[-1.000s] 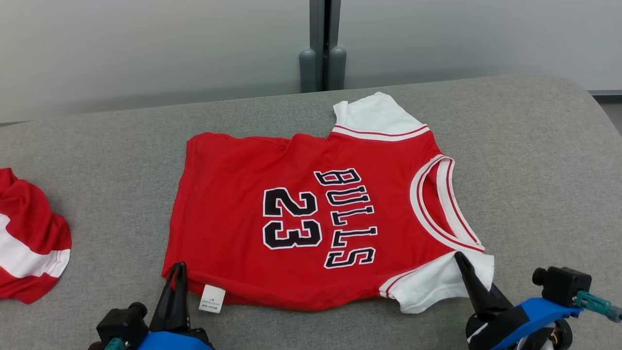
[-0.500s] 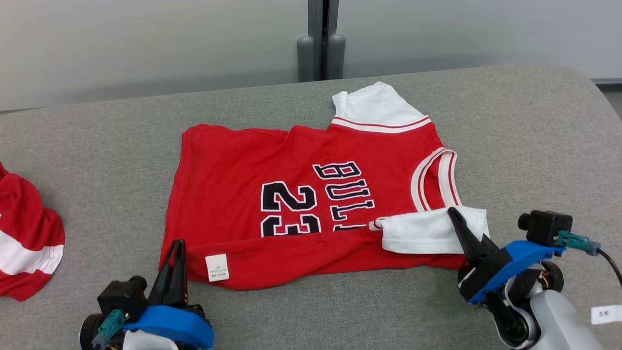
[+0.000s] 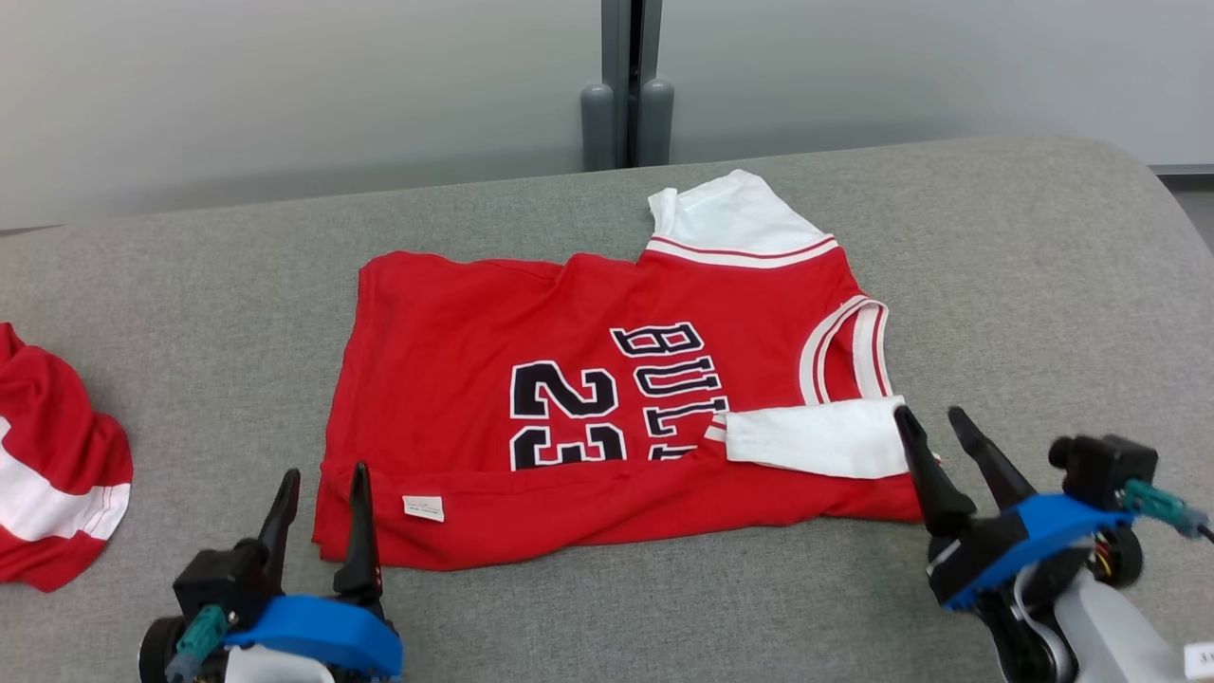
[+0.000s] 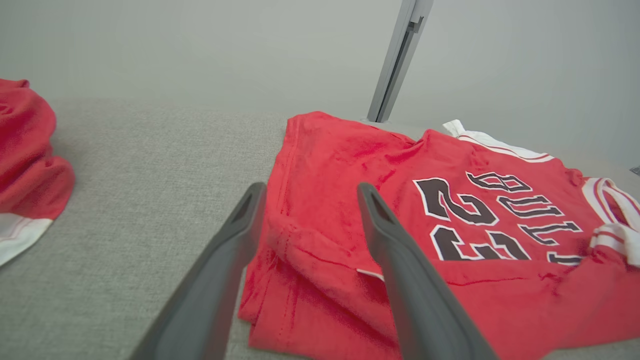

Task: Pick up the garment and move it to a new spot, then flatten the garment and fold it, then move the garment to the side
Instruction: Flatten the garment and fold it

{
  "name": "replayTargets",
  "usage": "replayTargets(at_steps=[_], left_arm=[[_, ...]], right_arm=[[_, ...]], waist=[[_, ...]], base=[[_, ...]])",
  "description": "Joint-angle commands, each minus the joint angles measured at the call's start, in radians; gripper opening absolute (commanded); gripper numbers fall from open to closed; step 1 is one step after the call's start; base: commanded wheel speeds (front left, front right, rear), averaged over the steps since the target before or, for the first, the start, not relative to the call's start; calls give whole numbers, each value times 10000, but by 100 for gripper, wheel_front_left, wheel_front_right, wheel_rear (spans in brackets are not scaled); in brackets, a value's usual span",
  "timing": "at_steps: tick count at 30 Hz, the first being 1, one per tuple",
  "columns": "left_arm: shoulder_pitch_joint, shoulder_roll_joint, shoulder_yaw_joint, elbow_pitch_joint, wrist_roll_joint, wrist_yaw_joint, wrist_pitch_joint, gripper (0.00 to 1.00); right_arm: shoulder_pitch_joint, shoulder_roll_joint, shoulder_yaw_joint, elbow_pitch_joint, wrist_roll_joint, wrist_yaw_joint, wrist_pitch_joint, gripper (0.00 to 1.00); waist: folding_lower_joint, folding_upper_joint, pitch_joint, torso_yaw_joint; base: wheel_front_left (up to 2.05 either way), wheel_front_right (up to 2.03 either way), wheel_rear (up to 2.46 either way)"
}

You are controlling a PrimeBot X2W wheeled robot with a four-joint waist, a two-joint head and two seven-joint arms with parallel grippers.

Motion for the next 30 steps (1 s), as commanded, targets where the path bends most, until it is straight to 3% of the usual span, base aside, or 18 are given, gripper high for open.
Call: replayTargets(at_steps=[1,6,12,30], left_arm=[[189,-13,55,-66,14,19,-52,100],[791,-144,169,-195,-12,90,-76,100],[887,-57,282,203,-26,17,-80,100],[-548,-150,217,2472,255,-444,-83,100]], right_arm=[[329,-179,25,-77,-147,1,-163,100],[1166,-485,-78,-326,-477,1,-434,100],[1545,-364,-262,-301,-711,1,-255,100],[157,273,40,1815,-1239,1,-233,100]], waist=[[-1,-1,-46,-20],[-1,-1,-118,-69],[-1,-1,-67,-180],[-1,-1,277,-244]], base=[[0,0,0],[0,0,0],[0,0,0],[0,0,0]])
